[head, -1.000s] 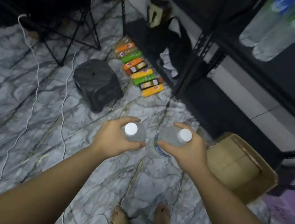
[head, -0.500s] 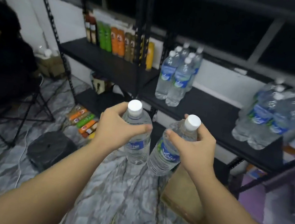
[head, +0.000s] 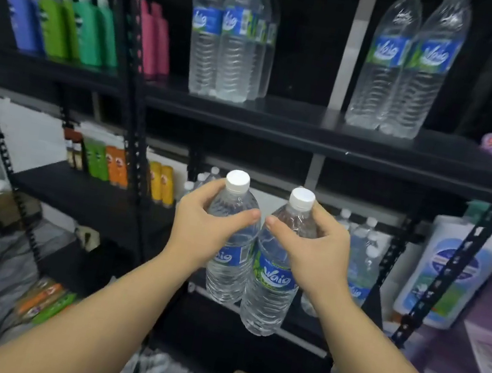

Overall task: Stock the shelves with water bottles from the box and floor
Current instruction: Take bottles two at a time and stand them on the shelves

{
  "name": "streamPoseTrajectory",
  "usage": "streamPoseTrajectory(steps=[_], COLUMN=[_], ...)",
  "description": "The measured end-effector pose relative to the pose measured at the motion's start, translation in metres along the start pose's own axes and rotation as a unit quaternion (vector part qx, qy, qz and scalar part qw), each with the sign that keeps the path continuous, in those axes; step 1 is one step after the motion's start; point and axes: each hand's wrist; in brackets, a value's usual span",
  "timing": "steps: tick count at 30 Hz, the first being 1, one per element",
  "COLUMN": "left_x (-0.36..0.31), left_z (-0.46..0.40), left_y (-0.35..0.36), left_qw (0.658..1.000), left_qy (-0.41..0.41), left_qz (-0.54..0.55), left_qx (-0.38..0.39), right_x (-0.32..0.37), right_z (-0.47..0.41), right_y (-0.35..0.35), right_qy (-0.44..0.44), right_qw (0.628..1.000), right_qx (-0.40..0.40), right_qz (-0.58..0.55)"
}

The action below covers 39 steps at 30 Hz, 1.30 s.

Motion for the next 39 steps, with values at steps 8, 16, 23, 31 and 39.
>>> streamPoseTrajectory(steps=[8, 16, 23, 31, 39], left_x=[-0.073, -0.142, -0.191, -0.215, -0.205], left_z=[-0.08, -0.181, -0.278, -0.355, -0.379], left_y=[0.062, 0.084, 0.085, 0.096, 0.131], left_qw=[0.996, 0.985, 0.965, 0.965, 0.967], left_qy=[0.065, 0.112, 0.132, 0.188, 0.182], left_qz=[0.052, 0.119, 0.192, 0.144, 0.118], left_qx=[0.033, 0.062, 0.122, 0.114, 0.137], right_x=[0.047, 0.116, 0.168, 0.185, 0.163], right_z=[-0.088, -0.183, -0.259, -0.333, -0.372], right_y=[-0.07, -0.108, -0.102, -0.092, -0.107], right_qy=[-0.06, -0.127, -0.15, -0.158, -0.138], right_qw=[0.998, 0.99, 0.985, 0.981, 0.982], right_qx=[-0.021, -0.051, -0.059, -0.111, -0.114], right_qz=[0.02, 0.035, 0.054, 0.024, 0.057])
Point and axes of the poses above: each hand's wrist, its own z-axis away from the middle knuckle, its own y-axis out of the palm, x = y × z, and after that the axes turned 10 degrees about -z, right-handed
